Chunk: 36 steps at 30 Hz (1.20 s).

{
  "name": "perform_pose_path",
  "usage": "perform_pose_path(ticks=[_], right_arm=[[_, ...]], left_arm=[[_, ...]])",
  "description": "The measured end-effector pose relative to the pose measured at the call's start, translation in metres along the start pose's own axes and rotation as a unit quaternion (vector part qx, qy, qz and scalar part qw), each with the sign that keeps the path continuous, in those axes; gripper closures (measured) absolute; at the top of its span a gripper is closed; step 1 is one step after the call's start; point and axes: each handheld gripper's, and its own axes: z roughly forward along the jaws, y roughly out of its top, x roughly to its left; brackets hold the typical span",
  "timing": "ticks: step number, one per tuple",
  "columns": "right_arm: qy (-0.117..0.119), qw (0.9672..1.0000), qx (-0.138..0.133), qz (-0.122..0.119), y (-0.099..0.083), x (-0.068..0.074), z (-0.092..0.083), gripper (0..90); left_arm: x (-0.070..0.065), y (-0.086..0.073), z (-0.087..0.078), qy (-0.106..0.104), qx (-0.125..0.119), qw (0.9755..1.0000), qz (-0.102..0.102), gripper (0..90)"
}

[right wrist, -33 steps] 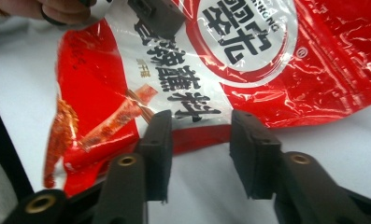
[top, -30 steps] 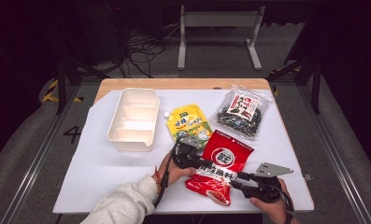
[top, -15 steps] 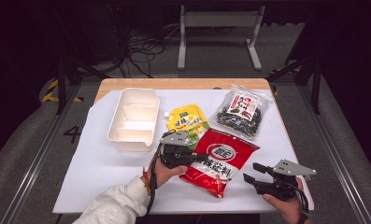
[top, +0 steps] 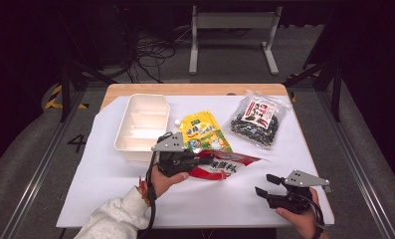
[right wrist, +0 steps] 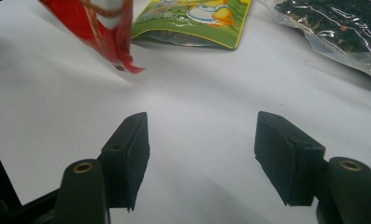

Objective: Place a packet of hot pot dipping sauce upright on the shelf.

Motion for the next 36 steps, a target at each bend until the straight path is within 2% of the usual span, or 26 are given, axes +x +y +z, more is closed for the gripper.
perform_pose_path(ticks=[4, 8, 13, 21, 24, 30, 36], right_arm=[[-0.002, 1.0, -0.003, 0.001, -0.001, 0.001, -0.002, 34.3], [-0.004, 1.0, -0.004, 0.001, -0.002, 0.001, -0.003, 33.0], [-0.003, 1.0, 0.002, 0.0, -0.004, 0.003, -0.001, 30.8], [-0.002, 1.0, 0.004, -0.001, -0.004, 0.004, 0.002, 29.5], [-0.001, 1.0, 0.004, -0.002, -0.005, 0.006, 0.002, 29.1], [-0.002, 1.0, 0.006, 0.001, -0.006, 0.006, 0.004, 28.8], [-0.001, 1.0, 0.007, 0.001, -0.006, 0.006, 0.006, 28.3]], left_arm=[[0.002, 0.008, -0.013, 0.01, -0.017, 0.9998, 0.009, 90.0], [0.004, 0.012, -0.021, 0.016, -0.025, 0.9995, 0.012, 90.0], [0.009, 0.017, -0.035, 0.025, -0.049, 0.9985, 0.01, 90.0], [0.011, 0.021, -0.044, 0.039, -0.057, 0.9976, 0.013, 90.0], [0.012, 0.026, -0.051, 0.048, -0.063, 0.9966, 0.022, 90.0], [0.028, 0.039, -0.076, 0.066, -0.087, 0.9938, 0.023, 90.0], [0.05, 0.052, -0.097, 0.107, -0.08, 0.9906, 0.027, 90.0]])
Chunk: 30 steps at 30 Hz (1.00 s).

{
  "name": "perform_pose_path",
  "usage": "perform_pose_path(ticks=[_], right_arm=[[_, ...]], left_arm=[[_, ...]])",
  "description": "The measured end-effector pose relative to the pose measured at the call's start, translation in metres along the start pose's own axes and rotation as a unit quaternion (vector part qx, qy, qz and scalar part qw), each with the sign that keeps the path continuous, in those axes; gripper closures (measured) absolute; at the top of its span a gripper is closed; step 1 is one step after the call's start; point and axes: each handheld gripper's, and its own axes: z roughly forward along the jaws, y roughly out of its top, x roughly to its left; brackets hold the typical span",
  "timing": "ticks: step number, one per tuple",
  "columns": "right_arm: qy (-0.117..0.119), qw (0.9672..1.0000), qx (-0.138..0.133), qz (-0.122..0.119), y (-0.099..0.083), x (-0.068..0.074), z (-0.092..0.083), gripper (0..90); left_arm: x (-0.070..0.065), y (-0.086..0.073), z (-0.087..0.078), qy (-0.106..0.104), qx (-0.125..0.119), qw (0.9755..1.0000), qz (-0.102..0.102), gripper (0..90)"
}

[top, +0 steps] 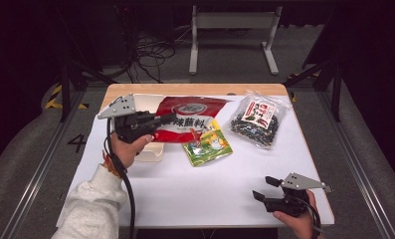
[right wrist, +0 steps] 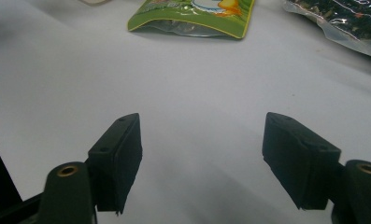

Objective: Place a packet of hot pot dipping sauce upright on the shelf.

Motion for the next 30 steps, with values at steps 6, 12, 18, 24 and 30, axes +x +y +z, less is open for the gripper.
perform_pose_path(ticks=[6, 12, 18, 24, 30], right_arm=[[0.001, 1.0, 0.0, 0.002, -0.002, 0.0, -0.001, 27.9], [-0.002, 1.0, 0.0, 0.005, -0.005, 0.0, -0.003, 27.5], [0.0, 1.0, 0.005, 0.005, -0.008, 0.004, -0.001, 27.1], [-0.001, 1.0, 0.005, 0.006, -0.009, 0.006, -0.002, 26.9], [-0.002, 0.9999, 0.007, 0.008, -0.012, 0.009, -0.004, 26.8]], left_arm=[[0.033, 0.004, -0.012, 0.039, 0.004, 0.9992, -0.011, 90.0], [0.068, 0.0, -0.017, 0.072, 0.019, 0.997, -0.021, 90.0], [0.101, -0.006, -0.013, 0.094, 0.035, 0.9945, -0.027, 89.9], [0.12, -0.015, -0.008, 0.105, 0.037, 0.9936, -0.022, 89.9], [0.14, -0.023, 0.0, 0.115, 0.052, 0.9917, -0.025, 89.9]])
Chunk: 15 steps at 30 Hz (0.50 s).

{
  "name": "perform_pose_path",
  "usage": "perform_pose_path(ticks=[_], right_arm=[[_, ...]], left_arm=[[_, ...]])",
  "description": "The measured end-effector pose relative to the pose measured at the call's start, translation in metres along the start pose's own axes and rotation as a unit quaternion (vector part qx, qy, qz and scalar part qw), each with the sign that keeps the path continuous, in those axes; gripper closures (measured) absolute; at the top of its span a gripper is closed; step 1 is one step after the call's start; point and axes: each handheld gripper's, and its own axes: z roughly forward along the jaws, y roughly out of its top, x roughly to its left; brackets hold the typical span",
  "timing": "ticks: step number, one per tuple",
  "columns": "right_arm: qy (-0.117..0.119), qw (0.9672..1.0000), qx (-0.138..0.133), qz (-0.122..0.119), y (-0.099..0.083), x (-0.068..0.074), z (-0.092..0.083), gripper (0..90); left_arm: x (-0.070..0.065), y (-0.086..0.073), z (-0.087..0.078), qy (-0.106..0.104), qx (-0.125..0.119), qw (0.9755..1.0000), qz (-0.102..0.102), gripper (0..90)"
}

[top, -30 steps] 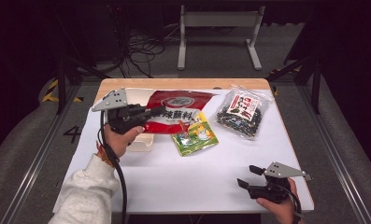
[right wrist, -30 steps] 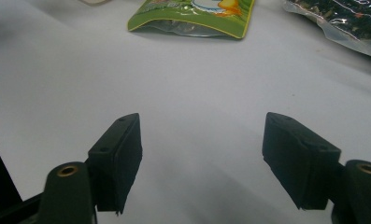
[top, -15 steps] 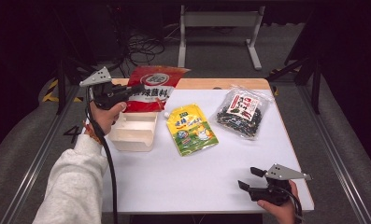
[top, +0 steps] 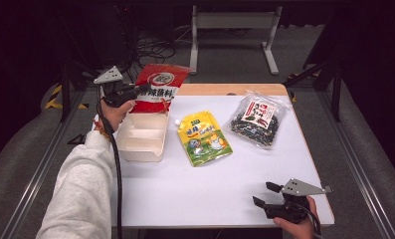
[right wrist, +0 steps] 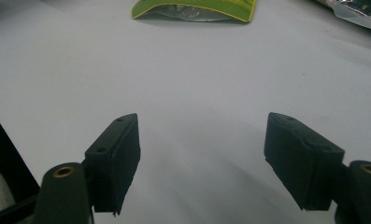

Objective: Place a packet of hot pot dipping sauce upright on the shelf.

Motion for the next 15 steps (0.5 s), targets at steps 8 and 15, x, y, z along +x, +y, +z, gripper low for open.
perform_pose_path(ticks=[8, 15], right_arm=[[-0.002, 1.0, 0.004, 0.001, -0.003, 0.001, -0.002, 26.8], [-0.002, 1.0, 0.009, -0.002, -0.004, 0.003, -0.001, 26.9]], left_arm=[[0.013, -0.011, 0.015, 0.006, 0.014, 0.9999, 0.003, 89.8], [0.018, -0.02, 0.022, 0.013, 0.036, 0.9993, -0.003, 85.8]])
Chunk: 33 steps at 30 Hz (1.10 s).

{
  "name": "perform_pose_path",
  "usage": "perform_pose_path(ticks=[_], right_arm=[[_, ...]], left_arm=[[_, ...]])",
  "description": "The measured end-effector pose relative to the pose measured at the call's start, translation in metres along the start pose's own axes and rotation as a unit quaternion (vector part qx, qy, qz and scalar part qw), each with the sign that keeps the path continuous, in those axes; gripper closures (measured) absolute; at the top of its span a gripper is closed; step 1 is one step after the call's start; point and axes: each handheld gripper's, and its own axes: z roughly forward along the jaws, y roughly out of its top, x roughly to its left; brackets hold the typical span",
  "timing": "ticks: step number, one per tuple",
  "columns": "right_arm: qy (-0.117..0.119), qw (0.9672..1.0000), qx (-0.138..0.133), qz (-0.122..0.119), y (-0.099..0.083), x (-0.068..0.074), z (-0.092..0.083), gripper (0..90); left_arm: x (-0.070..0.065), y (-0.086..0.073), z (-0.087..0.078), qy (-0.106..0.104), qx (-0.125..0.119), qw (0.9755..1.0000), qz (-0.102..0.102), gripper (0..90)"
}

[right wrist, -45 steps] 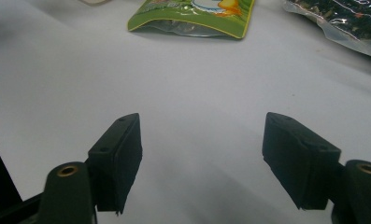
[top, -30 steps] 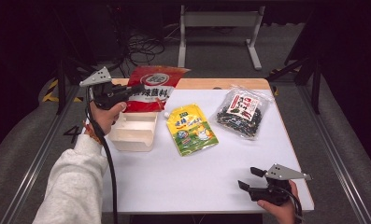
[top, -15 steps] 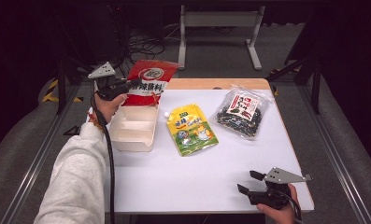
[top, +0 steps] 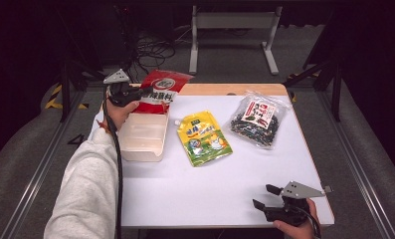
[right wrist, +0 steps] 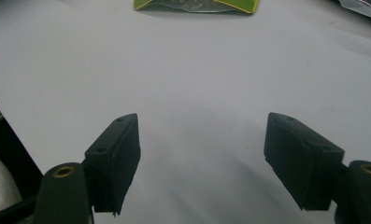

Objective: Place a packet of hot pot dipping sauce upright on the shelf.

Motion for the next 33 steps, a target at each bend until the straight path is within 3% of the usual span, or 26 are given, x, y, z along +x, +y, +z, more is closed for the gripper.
perform_pose_path(ticks=[2, 6, 8, 10, 12, 14, 16, 17, 20, 24, 28, 30, 33], right_arm=[[0.001, 1.0, 0.001, 0.0, 0.0, 0.0, 0.0, 26.9], [0.005, 1.0, 0.004, -0.004, 0.0, 0.001, 0.002, 26.8], [0.007, 1.0, 0.005, -0.005, 0.001, 0.001, 0.002, 26.9], [0.009, 0.9999, 0.005, -0.011, 0.002, 0.002, 0.003, 26.8], [0.01, 0.9999, 0.005, -0.012, 0.002, 0.003, 0.003, 26.9], [0.013, 0.9998, 0.006, -0.013, 0.003, 0.003, 0.004, 26.8], [0.016, 0.9998, 0.006, -0.014, 0.004, 0.003, 0.005, 26.8], [0.016, 0.9998, 0.006, -0.014, 0.004, 0.003, 0.005, 26.8], [0.017, 0.9997, 0.009, -0.017, 0.005, 0.003, 0.008, 26.7], [0.017, 0.9997, 0.011, -0.016, 0.005, 0.003, 0.009, 26.5], [0.017, 0.9996, 0.014, -0.016, 0.005, 0.002, 0.009, 26.6], [0.015, 0.9996, 0.015, -0.018, 0.005, 0.003, 0.009, 26.6], [0.014, 0.9997, 0.011, -0.017, 0.005, 0.001, 0.007, 26.6]], left_arm=[[0.0, -0.001, -0.001, 0.009, 0.012, 0.9999, -0.002, 79.5], [0.0, -0.004, -0.009, 0.025, 0.018, 0.9995, 0.002, 77.4], [-0.002, -0.006, -0.013, 0.043, 0.035, 0.9984, 0.013, 76.3], [-0.005, -0.009, -0.016, 0.063, 0.061, 0.9957, 0.031, 79.2], [-0.005, -0.012, -0.017, 0.065, 0.069, 0.9949, 0.036, 81.4], [-0.006, -0.017, -0.018, 0.078, 0.089, 0.9919, 0.045, 81.8], [-0.005, -0.022, -0.019, 0.08, 0.104, 0.9903, 0.048, 85.2], [-0.005, -0.022, -0.019, 0.08, 0.104, 0.9903, 0.048, 85.7], [-0.004, -0.026, -0.016, 0.097, 0.134, 0.9848, 0.052, 88.2], [-0.002, -0.029, -0.016, 0.095, 0.138, 0.9849, 0.046, 88.8], [0.001, -0.034, -0.012, 0.098, 0.156, 0.9819, 0.045, 89.2], [0.001, -0.036, -0.012, 0.097, 0.152, 0.9827, 0.04, 89.2], [0.001, -0.038, -0.012, 0.099, 0.157, 0.9819, 0.038, 89.3]])
